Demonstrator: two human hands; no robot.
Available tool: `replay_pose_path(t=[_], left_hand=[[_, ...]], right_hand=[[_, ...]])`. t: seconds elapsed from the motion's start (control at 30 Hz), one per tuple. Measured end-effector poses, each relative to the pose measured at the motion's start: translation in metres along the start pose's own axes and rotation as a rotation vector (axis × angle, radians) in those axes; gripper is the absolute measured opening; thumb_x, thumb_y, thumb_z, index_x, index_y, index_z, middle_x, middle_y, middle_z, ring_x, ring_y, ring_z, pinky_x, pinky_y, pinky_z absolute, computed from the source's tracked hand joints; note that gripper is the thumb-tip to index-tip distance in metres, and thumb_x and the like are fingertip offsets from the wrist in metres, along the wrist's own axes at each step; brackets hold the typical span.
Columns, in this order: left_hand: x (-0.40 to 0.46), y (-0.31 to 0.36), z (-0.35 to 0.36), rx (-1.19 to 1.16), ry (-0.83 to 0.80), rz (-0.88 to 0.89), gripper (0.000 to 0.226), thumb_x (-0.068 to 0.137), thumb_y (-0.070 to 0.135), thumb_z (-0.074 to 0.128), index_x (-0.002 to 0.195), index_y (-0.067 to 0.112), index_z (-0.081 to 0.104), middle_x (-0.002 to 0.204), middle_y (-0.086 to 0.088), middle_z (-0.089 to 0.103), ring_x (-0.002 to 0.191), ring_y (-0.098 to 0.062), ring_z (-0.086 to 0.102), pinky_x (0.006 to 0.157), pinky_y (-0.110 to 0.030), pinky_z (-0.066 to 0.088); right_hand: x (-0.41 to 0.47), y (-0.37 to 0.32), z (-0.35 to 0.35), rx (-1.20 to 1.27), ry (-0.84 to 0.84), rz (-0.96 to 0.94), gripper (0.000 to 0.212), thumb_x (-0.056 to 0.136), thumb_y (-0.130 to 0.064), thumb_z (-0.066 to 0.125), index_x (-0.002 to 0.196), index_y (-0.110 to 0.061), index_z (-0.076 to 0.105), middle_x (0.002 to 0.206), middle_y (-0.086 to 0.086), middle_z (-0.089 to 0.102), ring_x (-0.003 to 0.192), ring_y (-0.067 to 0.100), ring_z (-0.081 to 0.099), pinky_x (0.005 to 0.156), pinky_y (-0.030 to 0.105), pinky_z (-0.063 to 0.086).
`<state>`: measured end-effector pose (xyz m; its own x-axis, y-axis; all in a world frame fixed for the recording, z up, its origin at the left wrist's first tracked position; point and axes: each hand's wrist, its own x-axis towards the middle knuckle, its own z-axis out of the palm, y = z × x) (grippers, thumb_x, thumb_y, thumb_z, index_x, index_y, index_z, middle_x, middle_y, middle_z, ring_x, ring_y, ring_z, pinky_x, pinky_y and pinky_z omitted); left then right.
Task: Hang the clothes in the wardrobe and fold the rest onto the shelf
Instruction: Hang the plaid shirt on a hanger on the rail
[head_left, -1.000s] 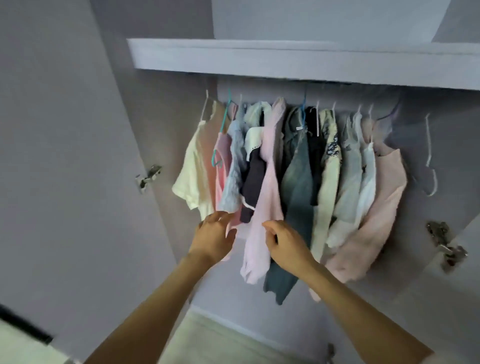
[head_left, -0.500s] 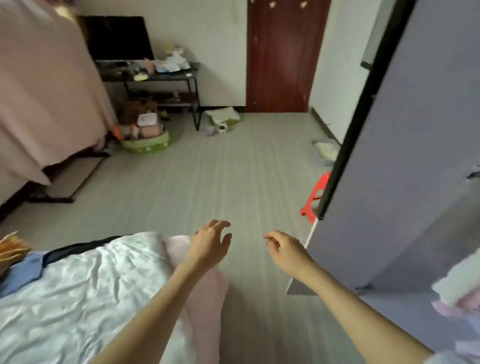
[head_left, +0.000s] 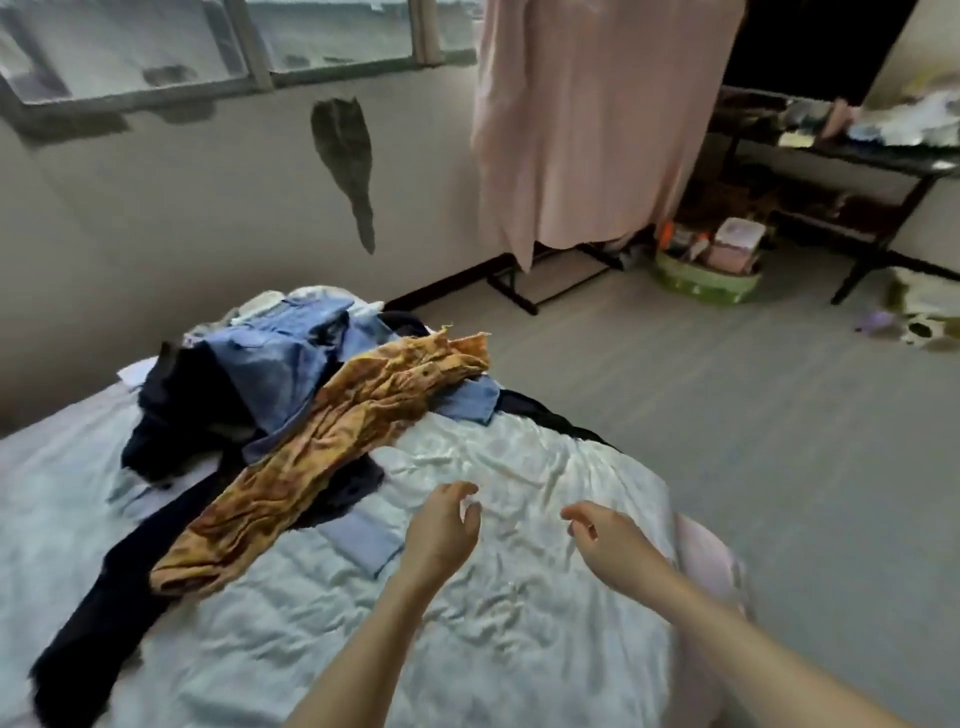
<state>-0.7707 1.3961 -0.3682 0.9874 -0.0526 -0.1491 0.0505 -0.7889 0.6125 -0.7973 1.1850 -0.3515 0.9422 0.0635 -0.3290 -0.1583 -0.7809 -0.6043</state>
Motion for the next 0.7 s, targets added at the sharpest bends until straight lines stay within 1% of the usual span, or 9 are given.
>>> replay_pose_path(t=[0.1,0.2,0.3,0.37,0.43,0.5,0.57,0.67,0.7], left_hand=[[0.003,-0.05,-0.019,-0.081,0.068,-0.184,0.034,0.097,0.021,0.044,0.129,0.013,0.053,0.131,-0.006,0.054,0.119,-0.02,0.051,0.096,-0.029,0.039],[0.004,-0.1,-0.03,-0.151,0.15,-0.365,0.036,0.097,0.02,0.042,0.131,0.013,0.051,0.135,-0.005,0.052,0.122,-0.02,0.05,0.097,-0.032,0.041],[0.008,-0.147,-0.033,-0.148,0.241,-0.487,0.036,0.097,0.018,0.043,0.131,0.014,0.053,0.134,-0.004,0.053,0.12,-0.019,0.051,0.097,-0.031,0.041],[0.016,-0.183,-0.029,-0.128,0.302,-0.568,0.034,0.096,0.019,0.043,0.127,0.016,0.055,0.132,-0.002,0.054,0.117,-0.018,0.053,0.093,-0.03,0.043],[0.033,-0.224,-0.027,-0.057,0.332,-0.627,0.033,0.097,0.021,0.041,0.128,0.018,0.054,0.132,0.0,0.052,0.116,-0.017,0.051,0.09,-0.031,0.044],[0.05,-0.267,-0.023,0.038,0.337,-0.68,0.036,0.097,0.02,0.041,0.132,0.018,0.048,0.136,0.0,0.045,0.121,-0.018,0.045,0.09,-0.032,0.043],[0.066,-0.302,-0.023,0.149,0.32,-0.701,0.045,0.096,0.022,0.043,0.14,0.017,0.037,0.144,-0.002,0.035,0.129,-0.021,0.036,0.098,-0.035,0.04],[0.094,-0.364,-0.02,0.262,0.321,-0.761,0.063,0.094,0.028,0.047,0.149,0.022,0.016,0.156,-0.003,0.012,0.142,-0.026,0.012,0.108,-0.044,0.029],[0.101,-0.373,-0.026,0.299,0.321,-0.775,0.07,0.093,0.031,0.049,0.15,0.026,0.009,0.158,-0.002,0.002,0.144,-0.027,0.004,0.11,-0.048,0.025]], right_hand=[[0.039,-0.031,0.029,-0.032,-0.082,-0.101,0.032,0.097,-0.019,0.037,0.123,-0.018,0.056,0.118,0.001,0.062,0.107,0.015,0.056,0.085,0.021,0.042],[0.081,-0.069,0.067,-0.067,-0.162,-0.24,0.032,0.097,-0.017,0.039,0.122,-0.015,0.058,0.116,0.002,0.063,0.105,0.015,0.058,0.083,0.021,0.042],[0.117,-0.099,0.11,-0.068,-0.194,-0.368,0.03,0.096,-0.014,0.041,0.12,-0.012,0.06,0.115,0.003,0.063,0.105,0.016,0.058,0.085,0.022,0.043],[0.148,-0.112,0.145,-0.057,-0.215,-0.44,0.029,0.096,-0.014,0.042,0.119,-0.013,0.06,0.116,0.001,0.062,0.105,0.014,0.057,0.087,0.02,0.042],[0.185,-0.125,0.178,-0.058,-0.224,-0.513,0.029,0.095,-0.013,0.043,0.119,-0.014,0.059,0.116,0.001,0.061,0.106,0.013,0.056,0.086,0.019,0.041],[0.218,-0.133,0.213,-0.072,-0.249,-0.579,0.031,0.095,-0.013,0.042,0.122,-0.014,0.057,0.119,0.001,0.058,0.108,0.015,0.054,0.088,0.025,0.044],[0.245,-0.139,0.24,-0.086,-0.258,-0.639,0.033,0.096,-0.013,0.041,0.127,-0.014,0.053,0.122,0.001,0.055,0.111,0.015,0.052,0.09,0.026,0.044],[0.283,-0.137,0.289,-0.113,-0.268,-0.734,0.035,0.096,-0.015,0.041,0.131,-0.016,0.048,0.125,-0.001,0.051,0.113,0.014,0.049,0.087,0.024,0.043],[0.287,-0.139,0.292,-0.135,-0.259,-0.757,0.036,0.096,-0.016,0.04,0.132,-0.017,0.046,0.126,-0.002,0.05,0.113,0.014,0.048,0.085,0.023,0.041]])
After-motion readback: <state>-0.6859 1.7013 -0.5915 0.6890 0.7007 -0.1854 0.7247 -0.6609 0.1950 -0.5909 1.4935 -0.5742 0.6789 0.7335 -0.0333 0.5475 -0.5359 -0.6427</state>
